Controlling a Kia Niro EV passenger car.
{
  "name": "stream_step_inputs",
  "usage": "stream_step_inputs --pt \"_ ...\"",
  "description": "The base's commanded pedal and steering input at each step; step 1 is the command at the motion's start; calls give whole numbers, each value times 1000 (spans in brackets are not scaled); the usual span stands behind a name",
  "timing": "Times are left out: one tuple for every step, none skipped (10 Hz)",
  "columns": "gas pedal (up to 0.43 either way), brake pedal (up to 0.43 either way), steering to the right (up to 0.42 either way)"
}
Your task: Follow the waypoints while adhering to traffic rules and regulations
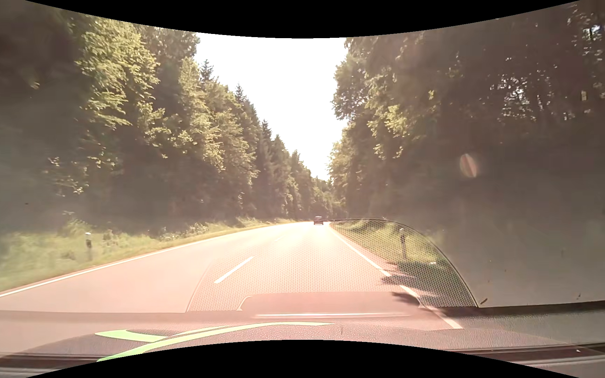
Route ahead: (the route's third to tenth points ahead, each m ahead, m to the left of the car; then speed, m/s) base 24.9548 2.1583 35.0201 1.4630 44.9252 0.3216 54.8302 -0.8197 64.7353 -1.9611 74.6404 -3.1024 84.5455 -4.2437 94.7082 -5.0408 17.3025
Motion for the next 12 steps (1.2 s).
stream_step_inputs --pt "110 0 7" --pt "110 0 8" --pt "110 0 9" --pt "110 0 13" --pt "110 0 16" --pt "110 0 16" --pt "110 0 16" --pt "110 0 15" --pt "110 0 14" --pt "110 0 14" --pt "110 0 12" --pt "110 0 10"
